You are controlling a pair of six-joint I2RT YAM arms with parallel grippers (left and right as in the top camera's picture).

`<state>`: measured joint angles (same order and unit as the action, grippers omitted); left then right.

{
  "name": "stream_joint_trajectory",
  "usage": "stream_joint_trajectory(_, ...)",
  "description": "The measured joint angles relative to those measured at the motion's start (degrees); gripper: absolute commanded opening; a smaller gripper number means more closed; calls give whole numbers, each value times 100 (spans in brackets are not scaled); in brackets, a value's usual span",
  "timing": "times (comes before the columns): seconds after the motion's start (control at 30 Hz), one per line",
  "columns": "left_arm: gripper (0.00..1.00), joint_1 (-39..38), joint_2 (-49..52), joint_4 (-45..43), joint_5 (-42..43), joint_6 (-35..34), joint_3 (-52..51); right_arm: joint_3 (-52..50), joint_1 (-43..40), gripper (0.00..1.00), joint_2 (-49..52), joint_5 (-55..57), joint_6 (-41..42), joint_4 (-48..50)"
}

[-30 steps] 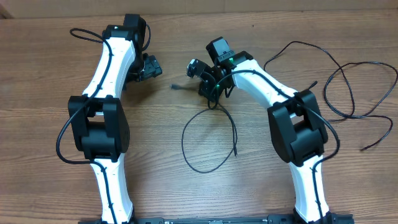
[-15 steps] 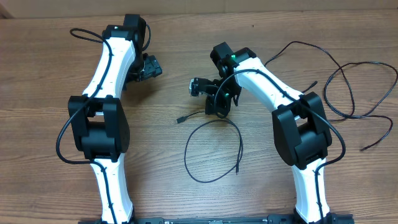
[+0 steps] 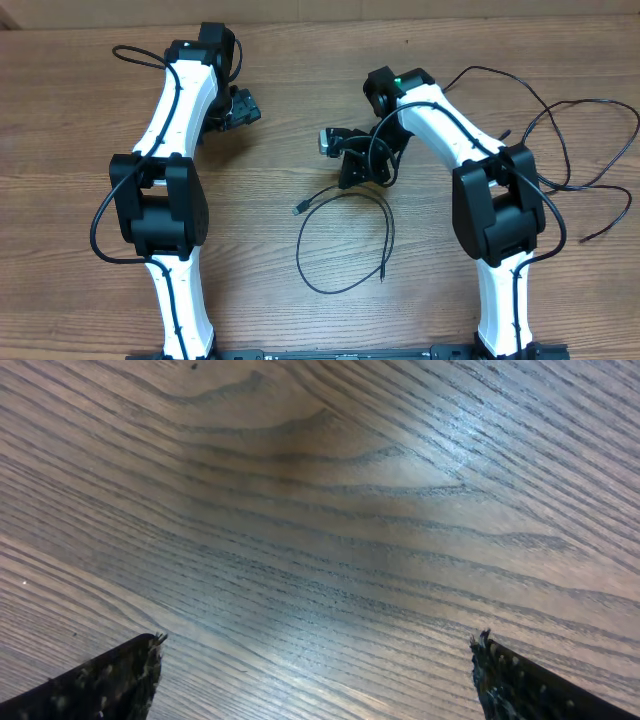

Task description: Untangle cables

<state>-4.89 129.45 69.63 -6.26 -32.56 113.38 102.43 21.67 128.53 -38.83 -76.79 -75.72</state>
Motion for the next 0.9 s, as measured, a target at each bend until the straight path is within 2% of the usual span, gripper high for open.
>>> stream_joint_trajectory(0.07,100,0,0,0,0,0,0,0,-26,4,0,-20,-85,-2)
stream_joint_trajectory(0.23,99,0,0,0,0,0,0,0,-31,18,0,-4,-111,-2)
stream_joint_trajectory(0.37,99,0,0,0,0,0,0,0,-31,24,0,63,-55,-7)
stream_joint_trajectory(0.67,100,0,0,0,0,0,0,-2,-31,53,0,179,404,63)
stream_joint_trajectory(0.9,99,0,0,0,0,0,0,-2,79,51,0,273,1064,413)
